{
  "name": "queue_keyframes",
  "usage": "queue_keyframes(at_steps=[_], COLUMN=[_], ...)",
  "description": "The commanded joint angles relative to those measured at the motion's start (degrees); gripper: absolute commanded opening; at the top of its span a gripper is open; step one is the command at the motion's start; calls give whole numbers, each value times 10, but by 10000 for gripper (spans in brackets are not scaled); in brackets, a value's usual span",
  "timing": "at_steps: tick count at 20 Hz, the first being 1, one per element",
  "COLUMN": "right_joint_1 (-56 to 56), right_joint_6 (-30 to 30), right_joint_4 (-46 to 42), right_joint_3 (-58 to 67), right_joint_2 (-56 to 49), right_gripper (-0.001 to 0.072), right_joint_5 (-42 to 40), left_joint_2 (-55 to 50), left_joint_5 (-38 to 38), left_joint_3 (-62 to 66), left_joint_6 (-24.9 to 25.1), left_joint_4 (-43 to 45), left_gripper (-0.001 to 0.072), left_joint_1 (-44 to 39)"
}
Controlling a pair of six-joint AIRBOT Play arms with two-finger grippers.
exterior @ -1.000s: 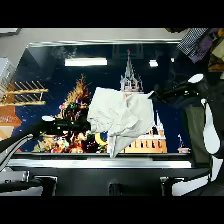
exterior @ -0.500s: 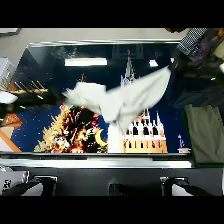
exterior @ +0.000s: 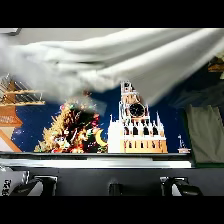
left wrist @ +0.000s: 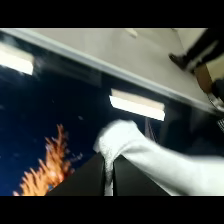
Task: Fold the clothes and pants, and hang the long-sleeved shirts on hangers.
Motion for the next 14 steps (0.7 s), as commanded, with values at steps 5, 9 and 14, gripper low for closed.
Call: queue_keyframes(at_steps=[5,9,14], right_joint_1=[1,1,1], right_joint_6=[89,96,122], right_joint_4=[-28,4,20], right_joint_3=[0,0,-40], right_joint_2=[95,73,-87], right_gripper=[29,29,29], right_joint_5=[31,126,195], left_joint_2=[107,108,-7], left_joint_5=[-42,-58,-23], left_joint_3=[15,10,-47], left_joint_6=[-19,-19,23], left_joint_4=[63,63,13], left_gripper=[19,20,20], left_joint_1=[7,7,-2])
